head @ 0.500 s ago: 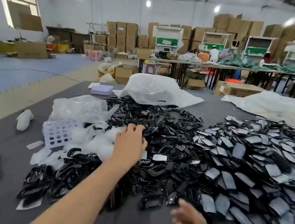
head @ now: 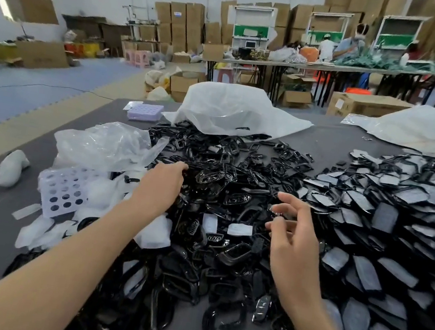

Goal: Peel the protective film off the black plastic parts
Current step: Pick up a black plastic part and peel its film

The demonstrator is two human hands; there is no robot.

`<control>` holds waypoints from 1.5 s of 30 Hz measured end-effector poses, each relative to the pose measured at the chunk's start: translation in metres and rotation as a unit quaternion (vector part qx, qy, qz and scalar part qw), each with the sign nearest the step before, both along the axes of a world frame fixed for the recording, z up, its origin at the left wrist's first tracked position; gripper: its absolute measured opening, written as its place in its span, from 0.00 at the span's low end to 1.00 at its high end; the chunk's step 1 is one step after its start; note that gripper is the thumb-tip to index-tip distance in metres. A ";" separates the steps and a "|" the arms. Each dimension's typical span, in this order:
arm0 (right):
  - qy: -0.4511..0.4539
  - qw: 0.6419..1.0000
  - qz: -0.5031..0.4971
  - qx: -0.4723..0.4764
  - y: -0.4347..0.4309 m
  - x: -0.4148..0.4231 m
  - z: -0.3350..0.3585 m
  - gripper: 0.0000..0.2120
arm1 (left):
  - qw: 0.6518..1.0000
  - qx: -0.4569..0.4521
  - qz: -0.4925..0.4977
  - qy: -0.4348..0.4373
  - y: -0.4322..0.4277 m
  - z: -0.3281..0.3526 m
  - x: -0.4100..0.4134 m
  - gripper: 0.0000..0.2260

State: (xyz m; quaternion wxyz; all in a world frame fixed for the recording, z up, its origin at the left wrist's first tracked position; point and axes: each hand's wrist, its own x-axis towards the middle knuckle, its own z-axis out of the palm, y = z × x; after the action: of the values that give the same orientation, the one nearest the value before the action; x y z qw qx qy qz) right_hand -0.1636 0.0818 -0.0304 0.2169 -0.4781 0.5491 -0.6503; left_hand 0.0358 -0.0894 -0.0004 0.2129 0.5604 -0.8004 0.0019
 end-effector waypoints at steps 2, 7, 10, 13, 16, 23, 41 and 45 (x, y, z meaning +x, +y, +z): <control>-0.016 1.000 0.024 0.011 -0.009 0.001 0.002 0.19 | 0.987 0.002 -0.003 0.159 0.013 0.007 0.003 0.14; -0.056 0.991 0.109 0.050 -0.033 0.009 -0.002 0.14 | 0.914 0.097 -0.114 0.377 0.071 0.003 -0.019 0.12; -0.090 0.979 0.167 0.076 -0.039 0.013 -0.007 0.12 | 0.915 0.111 -0.161 0.353 0.095 -0.017 -0.038 0.13; -0.066 0.982 0.157 0.084 -0.036 0.010 -0.016 0.09 | 0.904 0.129 -0.162 0.373 0.105 -0.032 -0.045 0.15; -0.070 0.981 0.160 0.089 -0.032 0.005 -0.021 0.09 | 0.897 0.141 -0.164 0.385 0.109 -0.043 -0.044 0.13; -0.195 0.969 0.136 0.069 -0.034 -0.009 -0.017 0.11 | 0.871 0.171 -0.153 0.434 0.099 -0.049 -0.040 0.19; -0.292 0.951 0.091 0.055 -0.033 -0.025 -0.017 0.09 | 0.982 -0.009 -0.111 -0.151 0.089 -0.056 -0.032 0.16; -0.276 0.954 0.086 0.077 -0.034 -0.020 -0.017 0.11 | 0.982 -0.053 -0.106 -0.146 0.084 -0.057 -0.037 0.12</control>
State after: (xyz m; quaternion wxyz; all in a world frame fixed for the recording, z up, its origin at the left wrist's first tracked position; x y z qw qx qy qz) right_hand -0.1836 0.0479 -0.0474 0.4513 -0.3074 0.4725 -0.6918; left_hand -0.0016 -0.0057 -0.0569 0.1222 0.4537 -0.8766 0.1039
